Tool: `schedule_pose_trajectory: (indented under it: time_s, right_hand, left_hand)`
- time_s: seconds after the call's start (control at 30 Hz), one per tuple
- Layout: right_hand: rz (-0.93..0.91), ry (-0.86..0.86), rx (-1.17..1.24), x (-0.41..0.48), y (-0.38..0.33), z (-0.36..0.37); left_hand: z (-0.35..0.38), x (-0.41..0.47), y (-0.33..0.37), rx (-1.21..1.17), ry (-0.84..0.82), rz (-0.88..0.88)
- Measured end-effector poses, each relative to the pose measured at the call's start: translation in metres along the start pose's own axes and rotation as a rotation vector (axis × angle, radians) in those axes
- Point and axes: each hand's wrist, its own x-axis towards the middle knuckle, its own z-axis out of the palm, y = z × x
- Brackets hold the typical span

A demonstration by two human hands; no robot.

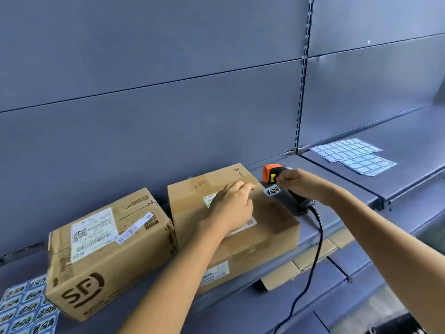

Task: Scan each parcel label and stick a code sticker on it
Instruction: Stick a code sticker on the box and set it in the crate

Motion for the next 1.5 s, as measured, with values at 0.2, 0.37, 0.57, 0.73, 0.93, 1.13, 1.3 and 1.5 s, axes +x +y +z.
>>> schedule_pose_trajectory:
  time_s: [0.2, 0.37, 0.57, 0.73, 0.93, 1.13, 1.3, 1.5]
  right_hand:
    - [0.066, -0.043, -0.097, 0.016, 0.011, 0.013]
    - [0.062, -0.038, -0.129, 0.019, 0.010, 0.018]
    - [0.043, -0.022, -0.130, 0.015, 0.009, 0.021]
    - [0.049, -0.019, -0.130, 0.012, 0.008, 0.022]
    - [0.071, 0.007, -0.085, 0.011, 0.012, 0.026]
    - [0.171, 0.066, 0.127, 0.006, 0.013, 0.032]
    - [0.460, -0.088, 0.562, -0.035, 0.015, 0.036]
    - [0.469, -0.207, 0.652, -0.061, 0.017, 0.047]
  left_hand:
    - [0.015, 0.003, -0.003, 0.128, -0.027, 0.056]
    - [0.020, 0.002, -0.006, 0.146, 0.021, 0.071]
    - [0.023, 0.001, -0.007, 0.196, 0.019, 0.084]
    - [0.021, 0.001, -0.002, 0.170, 0.005, 0.171]
    - [0.018, -0.001, -0.002, 0.139, -0.124, 0.166]
    - [0.015, -0.002, -0.003, 0.140, -0.153, 0.162]
    - [0.019, -0.004, -0.002, 0.114, -0.172, 0.137]
    - [0.020, -0.002, -0.001, 0.122, -0.156, 0.139]
